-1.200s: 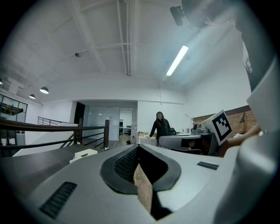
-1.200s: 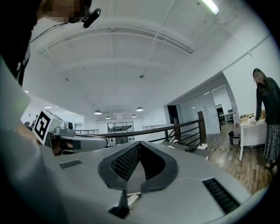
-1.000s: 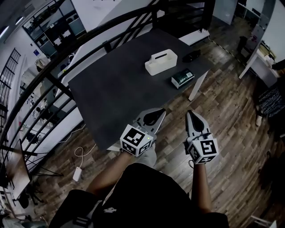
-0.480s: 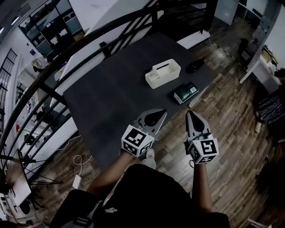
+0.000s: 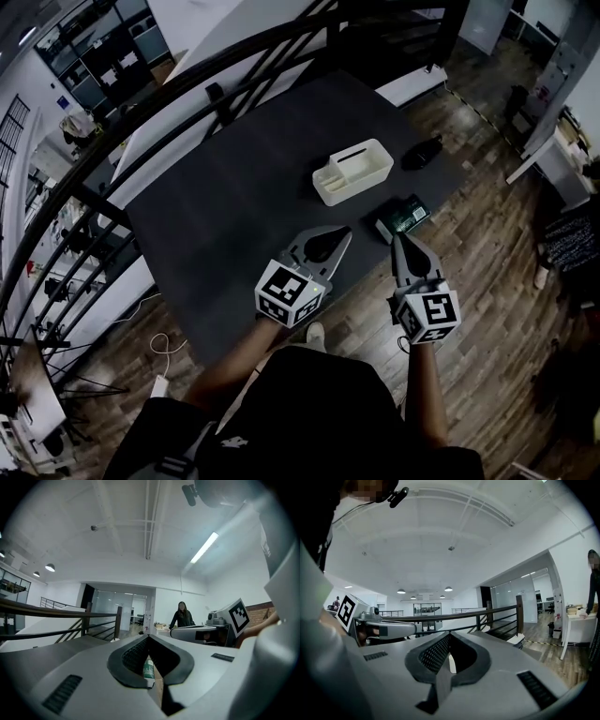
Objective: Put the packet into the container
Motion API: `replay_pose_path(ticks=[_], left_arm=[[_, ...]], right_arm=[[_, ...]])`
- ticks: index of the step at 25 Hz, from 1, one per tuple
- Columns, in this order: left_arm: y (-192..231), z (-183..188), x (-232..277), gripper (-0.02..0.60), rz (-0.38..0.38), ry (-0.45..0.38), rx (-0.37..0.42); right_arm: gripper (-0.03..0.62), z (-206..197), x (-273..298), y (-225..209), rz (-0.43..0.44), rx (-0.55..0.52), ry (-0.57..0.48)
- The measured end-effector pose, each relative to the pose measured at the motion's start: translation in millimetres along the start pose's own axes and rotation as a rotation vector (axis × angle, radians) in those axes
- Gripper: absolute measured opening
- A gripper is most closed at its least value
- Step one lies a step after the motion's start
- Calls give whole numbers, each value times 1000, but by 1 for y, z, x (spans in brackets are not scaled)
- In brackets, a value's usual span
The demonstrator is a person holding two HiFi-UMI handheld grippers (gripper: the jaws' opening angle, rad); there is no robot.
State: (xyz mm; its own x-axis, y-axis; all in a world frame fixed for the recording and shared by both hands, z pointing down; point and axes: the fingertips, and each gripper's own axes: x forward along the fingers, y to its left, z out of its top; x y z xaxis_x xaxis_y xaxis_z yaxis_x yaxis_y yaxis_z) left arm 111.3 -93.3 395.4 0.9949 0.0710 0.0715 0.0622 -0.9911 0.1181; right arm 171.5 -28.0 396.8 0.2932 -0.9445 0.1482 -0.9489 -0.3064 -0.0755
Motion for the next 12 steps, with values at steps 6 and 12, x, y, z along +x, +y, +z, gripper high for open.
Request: replay_pose_path(ticks=[6,12], left_arm=[[22,4,16,5,-9,-22,-43],[47,9,26,5,33,-20,-45]], right_arm=[[3,-2,29,-14,-7,-10,20],[3,8,59,-24,18,-8,13]])
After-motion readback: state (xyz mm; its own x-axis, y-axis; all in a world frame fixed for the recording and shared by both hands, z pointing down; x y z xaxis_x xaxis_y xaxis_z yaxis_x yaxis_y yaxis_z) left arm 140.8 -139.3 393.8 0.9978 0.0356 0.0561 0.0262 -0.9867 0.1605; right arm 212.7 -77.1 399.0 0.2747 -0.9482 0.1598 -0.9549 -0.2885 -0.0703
